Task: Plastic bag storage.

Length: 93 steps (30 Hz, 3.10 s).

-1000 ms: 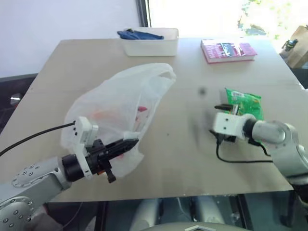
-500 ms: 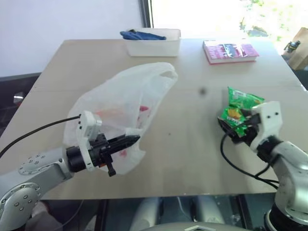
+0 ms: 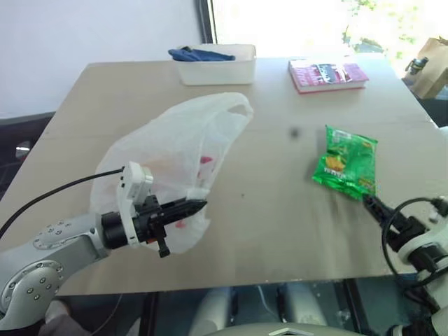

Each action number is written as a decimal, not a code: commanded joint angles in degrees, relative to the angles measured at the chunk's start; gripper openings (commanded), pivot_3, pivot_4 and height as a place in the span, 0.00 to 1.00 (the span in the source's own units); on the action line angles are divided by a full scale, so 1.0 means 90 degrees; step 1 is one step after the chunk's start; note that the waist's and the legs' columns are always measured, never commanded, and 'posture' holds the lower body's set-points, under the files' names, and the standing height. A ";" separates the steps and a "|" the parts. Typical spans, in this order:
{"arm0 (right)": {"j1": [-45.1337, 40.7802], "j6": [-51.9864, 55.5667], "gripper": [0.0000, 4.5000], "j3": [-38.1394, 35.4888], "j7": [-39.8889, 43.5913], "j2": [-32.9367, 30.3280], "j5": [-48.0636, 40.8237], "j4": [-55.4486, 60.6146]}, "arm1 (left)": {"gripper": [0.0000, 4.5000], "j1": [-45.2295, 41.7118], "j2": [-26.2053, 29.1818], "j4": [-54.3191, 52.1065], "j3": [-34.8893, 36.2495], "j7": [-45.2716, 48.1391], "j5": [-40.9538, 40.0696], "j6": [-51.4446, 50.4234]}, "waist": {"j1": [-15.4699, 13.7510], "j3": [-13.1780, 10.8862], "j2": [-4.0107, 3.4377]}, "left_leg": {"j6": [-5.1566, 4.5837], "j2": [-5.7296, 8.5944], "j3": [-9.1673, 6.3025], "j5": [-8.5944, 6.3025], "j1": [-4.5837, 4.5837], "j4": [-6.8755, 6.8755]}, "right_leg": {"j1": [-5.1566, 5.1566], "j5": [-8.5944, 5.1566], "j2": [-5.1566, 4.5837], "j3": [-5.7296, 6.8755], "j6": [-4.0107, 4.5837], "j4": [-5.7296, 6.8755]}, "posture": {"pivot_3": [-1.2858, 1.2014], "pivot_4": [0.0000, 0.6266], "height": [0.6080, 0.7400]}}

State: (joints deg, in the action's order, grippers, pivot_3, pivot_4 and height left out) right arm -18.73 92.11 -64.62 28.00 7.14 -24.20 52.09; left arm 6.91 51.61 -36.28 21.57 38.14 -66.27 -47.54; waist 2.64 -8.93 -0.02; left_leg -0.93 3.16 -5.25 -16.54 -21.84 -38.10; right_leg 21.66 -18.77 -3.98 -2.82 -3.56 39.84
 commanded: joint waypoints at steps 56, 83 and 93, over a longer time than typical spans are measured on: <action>-0.0110 -0.3910 0.00 0.4851 0.0632 -0.4393 -0.1449 -0.5527 | 0.00 0.0146 -0.0136 -0.0475 0.0326 -0.0608 -0.0438 -0.0098 | -0.0018 0.0051 0.0103 | -0.0031 -0.0032 0.0027 -0.0017 0.0009 0.0001 | -0.0012 0.0003 0.0017 -0.0023 0.0001 -0.0014 | 0.52 0.24 1.00; -0.1950 -0.5737 0.00 0.8315 0.5078 -0.6281 -0.1431 -0.3256 | 0.00 0.0954 0.0411 -0.1093 0.2016 0.0340 -0.1413 -0.0077 | -0.0071 -0.0012 0.0030 | -0.0009 -0.0022 -0.0051 -0.0005 -0.0087 -0.0003 | 0.0016 0.0003 -0.0002 0.0058 0.0001 -0.0102 | 0.52 0.24 1.00; -0.3461 -0.7029 0.00 0.9614 0.5876 -0.4958 0.0067 -0.5713 | 0.00 0.1820 0.0231 -0.1652 0.2606 0.0888 -0.1196 0.0189 | -0.0056 -0.0019 0.0026 | -0.0008 -0.0016 -0.0058 -0.0005 -0.0094 -0.0003 | 0.0019 0.0004 -0.0005 0.0064 0.0002 -0.0105 | 0.52 0.24 1.00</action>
State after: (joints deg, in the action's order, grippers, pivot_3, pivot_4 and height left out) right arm -46.35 30.78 22.63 79.75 -39.65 -24.07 2.82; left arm 21.76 54.39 -48.82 43.40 45.09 -77.38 -47.05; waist 2.13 -9.10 0.21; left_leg -1.00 3.02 -5.78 -16.58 -22.69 -38.13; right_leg 21.83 -18.74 -4.03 -2.26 -3.54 38.88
